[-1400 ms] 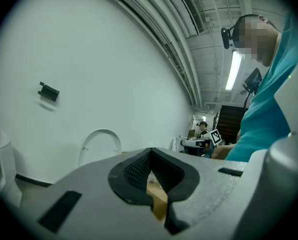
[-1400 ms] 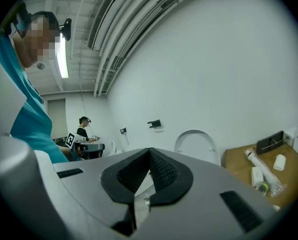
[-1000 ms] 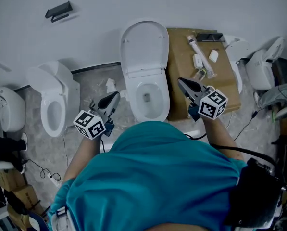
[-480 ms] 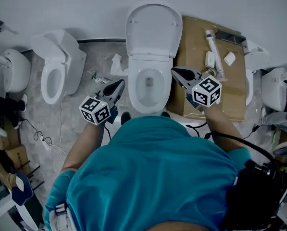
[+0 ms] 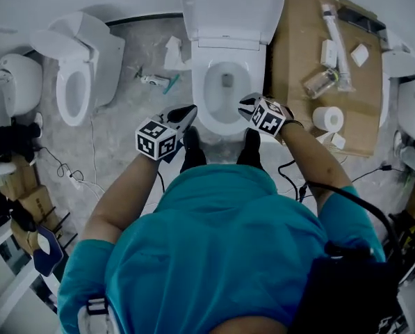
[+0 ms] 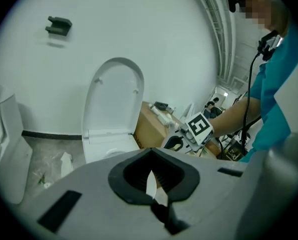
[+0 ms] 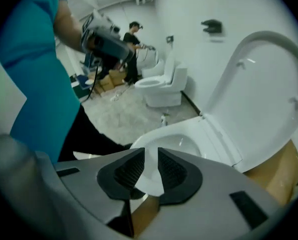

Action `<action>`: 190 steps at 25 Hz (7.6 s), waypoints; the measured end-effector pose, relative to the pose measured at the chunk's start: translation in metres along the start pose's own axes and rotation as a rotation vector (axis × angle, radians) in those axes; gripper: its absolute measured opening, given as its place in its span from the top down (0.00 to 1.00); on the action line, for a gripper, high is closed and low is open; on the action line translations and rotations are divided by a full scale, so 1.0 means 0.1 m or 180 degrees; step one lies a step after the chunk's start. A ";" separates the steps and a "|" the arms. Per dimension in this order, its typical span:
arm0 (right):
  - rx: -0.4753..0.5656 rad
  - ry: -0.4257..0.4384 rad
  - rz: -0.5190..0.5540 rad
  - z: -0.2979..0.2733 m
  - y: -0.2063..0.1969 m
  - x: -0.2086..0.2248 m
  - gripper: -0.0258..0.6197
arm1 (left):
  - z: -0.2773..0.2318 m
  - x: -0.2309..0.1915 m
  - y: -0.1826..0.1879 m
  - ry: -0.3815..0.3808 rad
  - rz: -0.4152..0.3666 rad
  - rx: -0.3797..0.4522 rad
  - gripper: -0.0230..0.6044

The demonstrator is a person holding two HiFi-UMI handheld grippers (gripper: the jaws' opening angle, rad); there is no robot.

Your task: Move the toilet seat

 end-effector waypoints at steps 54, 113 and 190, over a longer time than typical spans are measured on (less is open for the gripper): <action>-0.1515 0.0711 0.1719 -2.72 -1.67 -1.16 0.52 | -1.17 -0.87 -2.55 -0.0084 0.0407 -0.1277 0.96; -0.0927 -0.0038 0.1344 -1.83 -1.11 -1.08 0.53 | -0.87 -0.94 -2.00 0.0035 0.0533 -0.0692 0.96; 0.0012 -0.1369 0.1011 -0.08 -0.05 -0.38 0.72 | -0.30 -0.48 -0.38 -0.0041 0.0349 0.0648 0.96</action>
Point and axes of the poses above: the fingertips, and each gripper's own axes: z backward along the fingers, x to its right, y out of its top, the point moved 3 cm from there along z, backward along the fingers, and after that the axes turned 8 degrees about z, right-handed, at the moved point
